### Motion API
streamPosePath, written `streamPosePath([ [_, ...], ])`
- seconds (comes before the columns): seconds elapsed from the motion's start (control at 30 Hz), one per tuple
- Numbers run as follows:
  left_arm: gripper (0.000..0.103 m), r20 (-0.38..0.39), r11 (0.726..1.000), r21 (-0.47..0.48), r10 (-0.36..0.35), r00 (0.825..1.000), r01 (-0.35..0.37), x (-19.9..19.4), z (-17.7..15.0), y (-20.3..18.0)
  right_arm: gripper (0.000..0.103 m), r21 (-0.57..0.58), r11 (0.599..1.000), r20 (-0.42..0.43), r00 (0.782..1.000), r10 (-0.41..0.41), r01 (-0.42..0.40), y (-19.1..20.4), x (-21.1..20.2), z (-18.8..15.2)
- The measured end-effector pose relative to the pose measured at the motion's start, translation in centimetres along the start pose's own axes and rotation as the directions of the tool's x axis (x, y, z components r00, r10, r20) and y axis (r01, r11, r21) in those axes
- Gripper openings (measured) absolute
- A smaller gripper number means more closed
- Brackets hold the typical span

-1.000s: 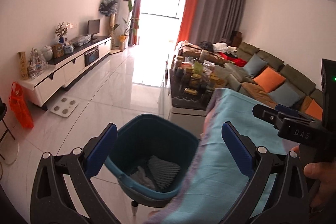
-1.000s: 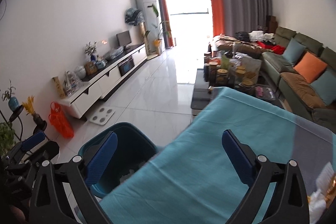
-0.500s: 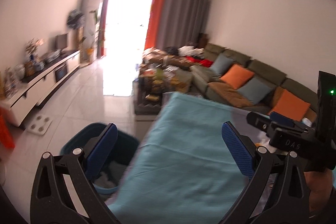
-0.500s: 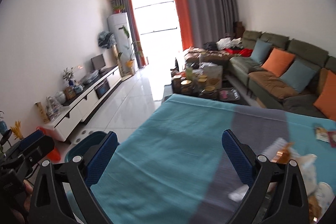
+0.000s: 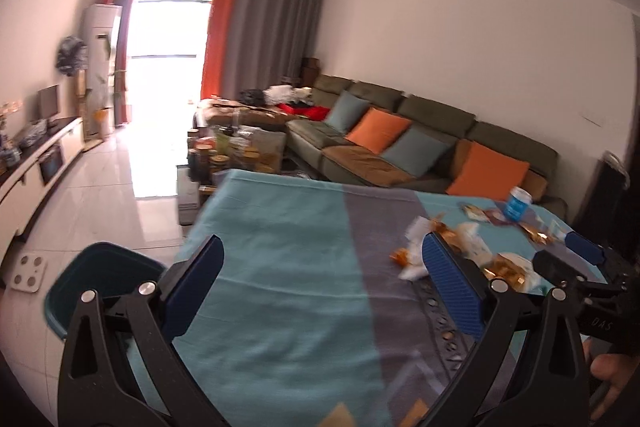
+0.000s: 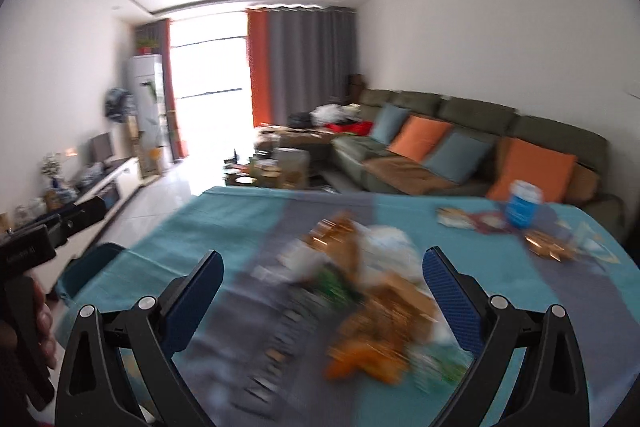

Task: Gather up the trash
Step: 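Swing both tools back over the table toward the remaining trash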

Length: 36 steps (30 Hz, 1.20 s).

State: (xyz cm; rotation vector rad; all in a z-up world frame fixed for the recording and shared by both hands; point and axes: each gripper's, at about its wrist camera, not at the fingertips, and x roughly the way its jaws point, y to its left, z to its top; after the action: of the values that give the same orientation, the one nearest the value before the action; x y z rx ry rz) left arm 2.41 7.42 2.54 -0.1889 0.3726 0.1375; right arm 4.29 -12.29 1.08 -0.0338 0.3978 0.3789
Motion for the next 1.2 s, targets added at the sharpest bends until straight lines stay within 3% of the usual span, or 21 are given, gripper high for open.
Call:
streamPosePath([
  [0.2,0.097,-0.057,0.994,0.038,-0.101,0.993,0.103,1.6,-1.6,-3.2,0.096,0.087,0.992,-0.01,0.996,-0.089,0.09,-4.6,-3.0,-2.7],
  [0.47,0.097,-0.103,0.961,0.157,-0.214,0.972,0.228,3.8,-2.4,-7.1,0.096,0.139,0.978,-0.022,0.988,-0.152,0.154,-6.0,-3.3,-3.4],
  [0.6,0.097,-0.094,0.952,0.18,-0.234,0.968,0.248,4.3,-2.1,-8.1,0.096,0.155,0.973,-0.032,0.985,-0.167,0.17,-6.9,-3.5,-3.7],
  [1.03,0.097,-0.093,0.953,0.184,-0.227,0.969,0.241,5.6,-1.9,-8.1,0.096,0.165,0.967,-0.033,0.981,-0.19,0.193,-7.8,-3.8,-3.3],
  [1.13,0.097,-0.08,0.956,0.219,-0.184,0.98,0.198,5.7,-1.7,-7.6,0.096,0.146,0.965,-0.009,0.976,-0.217,0.216,-7.7,-4.3,-2.9],
  [1.2,0.097,-0.043,0.946,0.305,-0.097,0.994,0.105,6.3,-1.0,-7.4,0.096,0.088,0.957,0.033,0.96,-0.279,0.275,-8.0,-5.0,-2.2],
])
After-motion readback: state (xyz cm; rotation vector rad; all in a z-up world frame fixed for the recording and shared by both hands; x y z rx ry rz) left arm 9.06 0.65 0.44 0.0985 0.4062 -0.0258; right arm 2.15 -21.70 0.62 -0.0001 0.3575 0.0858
